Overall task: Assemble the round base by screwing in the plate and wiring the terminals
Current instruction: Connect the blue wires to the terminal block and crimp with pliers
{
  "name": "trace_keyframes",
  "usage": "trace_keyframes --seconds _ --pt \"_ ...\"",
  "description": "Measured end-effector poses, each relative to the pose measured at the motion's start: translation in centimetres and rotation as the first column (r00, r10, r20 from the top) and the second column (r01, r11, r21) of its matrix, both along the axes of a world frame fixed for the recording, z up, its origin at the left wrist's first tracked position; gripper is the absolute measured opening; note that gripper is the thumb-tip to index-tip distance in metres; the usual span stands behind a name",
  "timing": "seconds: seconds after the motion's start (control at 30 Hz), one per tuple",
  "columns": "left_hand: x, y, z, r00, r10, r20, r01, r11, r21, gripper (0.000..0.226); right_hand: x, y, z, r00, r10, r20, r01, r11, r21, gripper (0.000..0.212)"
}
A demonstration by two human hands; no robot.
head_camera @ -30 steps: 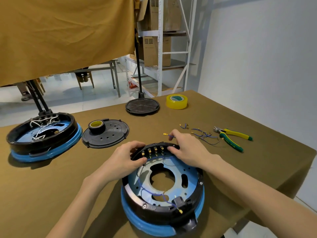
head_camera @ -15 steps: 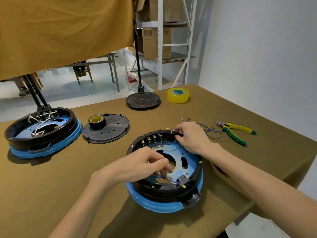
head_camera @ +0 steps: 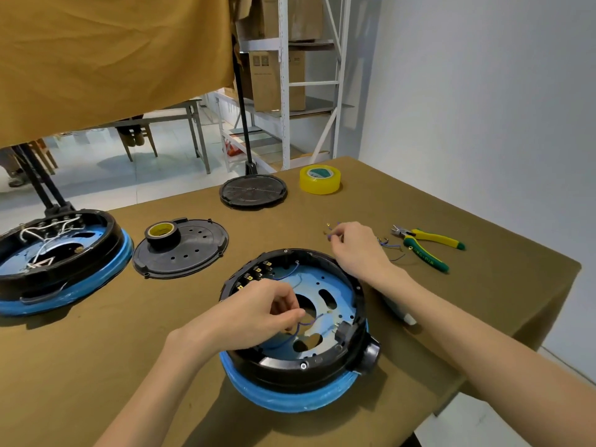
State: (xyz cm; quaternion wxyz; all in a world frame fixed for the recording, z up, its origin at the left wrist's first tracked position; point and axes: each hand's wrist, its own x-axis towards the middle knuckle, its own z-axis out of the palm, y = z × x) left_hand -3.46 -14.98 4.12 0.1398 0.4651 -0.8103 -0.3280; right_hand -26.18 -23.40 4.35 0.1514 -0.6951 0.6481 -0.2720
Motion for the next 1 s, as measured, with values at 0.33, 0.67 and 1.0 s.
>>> trace_keyframes --seconds 0.33,0.67,1.0 --pt "-1.0 0.6 0.4 0.999 -0.026 -0.038 0.027 0.999 0.028 0.011 -0.3 3.6 -0.8 0.981 0.187 0.054 -0.188 0.982 0.023 0.030" --pt "-1.3 1.1 0.7 0.996 -0.082 -0.045 0.087 0.988 0.126 0.021 2.4 1.7 -1.6 0.895 0.414 0.166 -0.422 0.907 0.012 0.025" --pt "-3.0 0.8 -0.5 0.991 -0.127 0.033 0.120 0.979 0.163 0.042 3.3 -0.1 -0.5 0.845 0.524 0.103 -0.523 0.851 -0.046 0.022"
